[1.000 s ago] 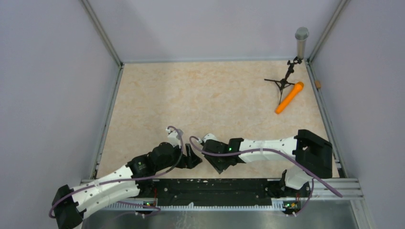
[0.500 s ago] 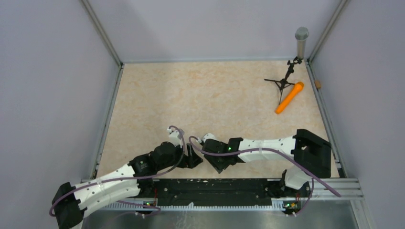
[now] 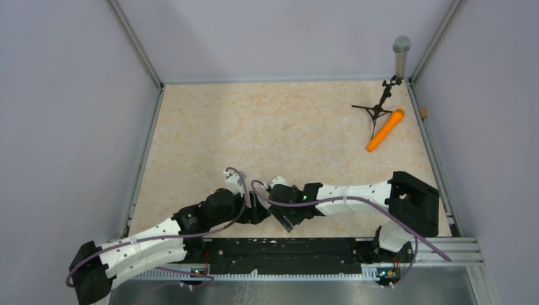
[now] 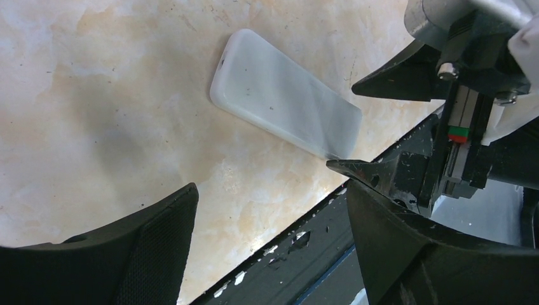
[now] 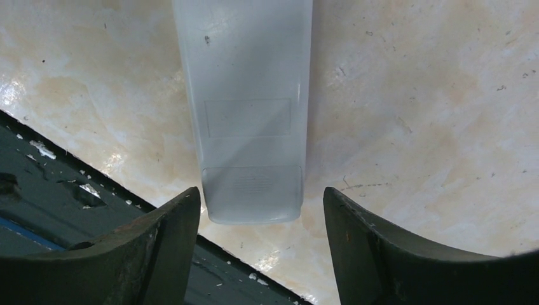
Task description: Load the batteries into the remote control
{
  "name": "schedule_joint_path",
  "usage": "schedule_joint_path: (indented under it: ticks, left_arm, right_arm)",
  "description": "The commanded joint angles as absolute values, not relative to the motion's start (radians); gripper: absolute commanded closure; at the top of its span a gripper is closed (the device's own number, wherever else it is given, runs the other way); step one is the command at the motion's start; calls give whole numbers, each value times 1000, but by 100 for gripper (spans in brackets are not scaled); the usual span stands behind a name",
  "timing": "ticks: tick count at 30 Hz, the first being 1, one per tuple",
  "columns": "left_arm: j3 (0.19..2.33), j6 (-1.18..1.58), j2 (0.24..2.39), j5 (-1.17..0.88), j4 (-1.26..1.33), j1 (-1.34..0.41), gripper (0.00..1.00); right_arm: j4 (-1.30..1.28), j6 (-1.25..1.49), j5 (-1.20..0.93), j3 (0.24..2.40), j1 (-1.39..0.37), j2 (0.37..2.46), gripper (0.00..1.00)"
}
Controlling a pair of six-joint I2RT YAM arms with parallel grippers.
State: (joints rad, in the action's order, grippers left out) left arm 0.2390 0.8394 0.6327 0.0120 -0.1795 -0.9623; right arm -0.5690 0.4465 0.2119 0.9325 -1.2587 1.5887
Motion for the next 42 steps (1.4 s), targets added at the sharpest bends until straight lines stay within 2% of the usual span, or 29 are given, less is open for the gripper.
schedule_joint_path:
  ticks: [1,8,22,35,42]
  left_arm:
    - [249,829,640,11,-140,-959,13]
    - [289,793,687,22,-130,-946,14]
    - [431,657,975,-28,-12,-836,24]
    - [529,604,1245,-193,117,-784,32]
    - [523,621,1311,-234,141,-781,36]
  right_arm:
    - [-566,463,256,958,-1250,1540,30]
    - [-573,514,276,902,-1251,1403,30]
    - [-543,618,365,750,-1250,1184,36]
    - [-499,679,350,667,-1250,1086,46]
    - [-488,685,340,655,-1250,1072,48]
